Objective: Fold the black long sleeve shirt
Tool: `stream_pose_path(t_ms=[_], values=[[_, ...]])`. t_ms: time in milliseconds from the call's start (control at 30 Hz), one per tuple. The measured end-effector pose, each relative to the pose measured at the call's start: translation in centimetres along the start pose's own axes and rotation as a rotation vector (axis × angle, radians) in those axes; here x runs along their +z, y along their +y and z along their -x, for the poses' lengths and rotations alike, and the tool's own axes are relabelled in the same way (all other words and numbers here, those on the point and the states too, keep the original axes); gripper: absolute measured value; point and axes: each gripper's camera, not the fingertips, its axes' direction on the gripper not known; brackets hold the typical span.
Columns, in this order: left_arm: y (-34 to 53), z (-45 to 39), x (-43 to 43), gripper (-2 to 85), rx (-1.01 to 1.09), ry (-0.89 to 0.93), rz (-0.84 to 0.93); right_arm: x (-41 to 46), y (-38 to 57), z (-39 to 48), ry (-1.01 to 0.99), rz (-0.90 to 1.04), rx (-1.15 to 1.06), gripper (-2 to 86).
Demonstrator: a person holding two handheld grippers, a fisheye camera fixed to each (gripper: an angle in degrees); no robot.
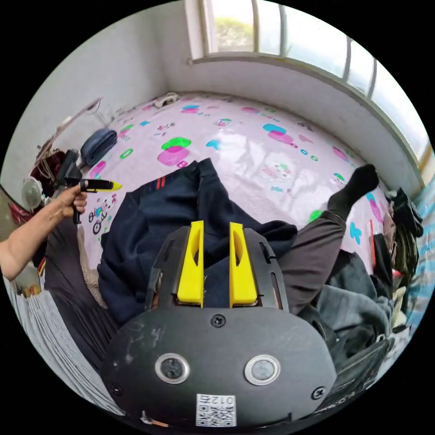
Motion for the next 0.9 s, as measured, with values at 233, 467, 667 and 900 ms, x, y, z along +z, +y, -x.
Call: stream_pose_path(t_ms=[233, 467, 667, 900], values=[[-4.5, -2.5, 5.1, 12.0, -0.004, -0.164, 0.1, 18.9, 8.0, 0.1, 0.104, 0.289, -0.158, 11.4], [-5.1, -3.6, 7.0, 7.2, 0.02, -0.254, 0.107, 26.9, 19.9, -5.3, 0.109, 0.301, -0.11, 6.1], [-3.2, -5.6, 9.3, 4.7, 0.156, -0.283, 0.143, 28.2, 28.3, -13.1, 0.025, 0.204, 0.08, 2.4], [0.3, -6.0, 11.6, 5.4, 0.165, -0.283, 0.104, 33.6, 34.8, -12.3, 0.081, 0.245, -0.03, 8.6]])
